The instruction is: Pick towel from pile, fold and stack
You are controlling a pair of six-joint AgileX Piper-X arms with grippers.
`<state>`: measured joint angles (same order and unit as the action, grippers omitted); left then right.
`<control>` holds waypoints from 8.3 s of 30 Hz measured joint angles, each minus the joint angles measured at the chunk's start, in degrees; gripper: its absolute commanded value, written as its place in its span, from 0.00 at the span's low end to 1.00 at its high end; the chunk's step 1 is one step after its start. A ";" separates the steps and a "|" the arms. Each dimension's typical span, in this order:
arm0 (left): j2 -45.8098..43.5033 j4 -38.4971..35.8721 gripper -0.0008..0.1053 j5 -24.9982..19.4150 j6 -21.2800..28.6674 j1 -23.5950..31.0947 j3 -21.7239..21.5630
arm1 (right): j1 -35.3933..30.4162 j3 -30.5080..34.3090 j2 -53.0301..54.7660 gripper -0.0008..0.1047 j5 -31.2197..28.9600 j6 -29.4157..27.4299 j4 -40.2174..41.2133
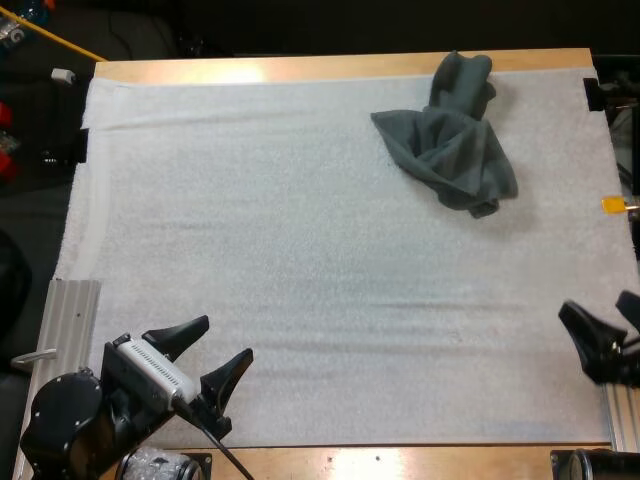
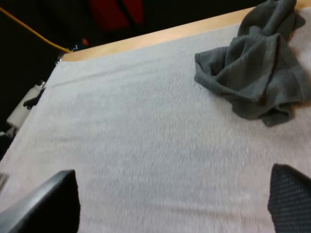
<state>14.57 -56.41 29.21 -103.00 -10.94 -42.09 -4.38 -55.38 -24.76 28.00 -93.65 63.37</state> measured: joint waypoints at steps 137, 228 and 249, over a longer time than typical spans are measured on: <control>0.08 0.00 0.63 -1.50 -1.62 0.00 0.00 | 48.55 -7.58 -39.08 0.01 -2.69 37.15 -51.17; 2.58 -23.21 0.63 -1.50 -0.36 0.00 1.89 | 55.35 15.81 -56.00 0.59 -23.14 40.97 -27.12; 2.58 -24.30 0.63 -1.50 -0.36 0.00 1.89 | 55.35 15.50 -61.51 0.01 -23.68 39.87 -30.05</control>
<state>17.15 -80.71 27.71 -103.37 -10.94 -40.20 50.97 -39.88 -86.28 4.32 -53.78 33.32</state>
